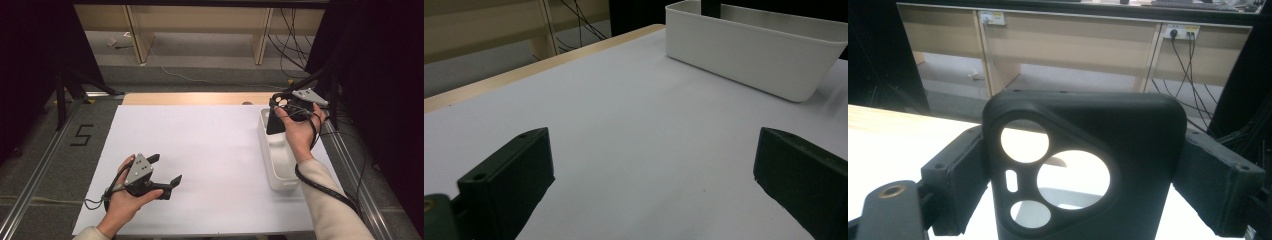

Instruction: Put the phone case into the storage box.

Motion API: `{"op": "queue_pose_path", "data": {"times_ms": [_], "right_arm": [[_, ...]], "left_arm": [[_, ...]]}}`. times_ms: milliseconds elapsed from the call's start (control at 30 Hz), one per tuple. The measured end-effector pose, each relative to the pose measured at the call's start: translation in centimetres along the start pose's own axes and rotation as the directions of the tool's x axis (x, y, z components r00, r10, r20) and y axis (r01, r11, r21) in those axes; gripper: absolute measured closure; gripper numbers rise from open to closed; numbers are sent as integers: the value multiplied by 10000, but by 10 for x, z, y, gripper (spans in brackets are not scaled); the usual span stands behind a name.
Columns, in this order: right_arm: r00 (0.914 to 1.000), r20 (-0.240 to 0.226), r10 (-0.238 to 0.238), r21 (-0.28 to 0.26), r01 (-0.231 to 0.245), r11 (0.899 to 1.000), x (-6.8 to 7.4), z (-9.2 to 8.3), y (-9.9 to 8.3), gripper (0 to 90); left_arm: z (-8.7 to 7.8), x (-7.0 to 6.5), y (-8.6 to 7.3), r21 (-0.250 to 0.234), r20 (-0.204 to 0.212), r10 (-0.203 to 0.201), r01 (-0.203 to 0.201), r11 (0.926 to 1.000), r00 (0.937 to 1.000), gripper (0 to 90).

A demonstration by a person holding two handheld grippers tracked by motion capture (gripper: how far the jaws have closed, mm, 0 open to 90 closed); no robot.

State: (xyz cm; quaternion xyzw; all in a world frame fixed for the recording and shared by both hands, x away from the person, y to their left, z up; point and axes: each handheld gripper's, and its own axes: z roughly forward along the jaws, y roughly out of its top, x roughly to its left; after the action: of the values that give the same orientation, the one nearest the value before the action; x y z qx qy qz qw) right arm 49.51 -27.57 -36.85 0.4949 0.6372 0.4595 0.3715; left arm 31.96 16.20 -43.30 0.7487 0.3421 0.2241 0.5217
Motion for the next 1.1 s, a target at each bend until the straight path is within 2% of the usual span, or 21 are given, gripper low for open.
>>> {"op": "queue_pose_path", "data": {"times_ms": [1100], "right_arm": [[9998, 125, -177, 588, 169, 9981, 2, 21, 1, 150]], "left_arm": [[0, 0, 0, -8, 43, -11, 11, 10000, 10000, 22]]}}
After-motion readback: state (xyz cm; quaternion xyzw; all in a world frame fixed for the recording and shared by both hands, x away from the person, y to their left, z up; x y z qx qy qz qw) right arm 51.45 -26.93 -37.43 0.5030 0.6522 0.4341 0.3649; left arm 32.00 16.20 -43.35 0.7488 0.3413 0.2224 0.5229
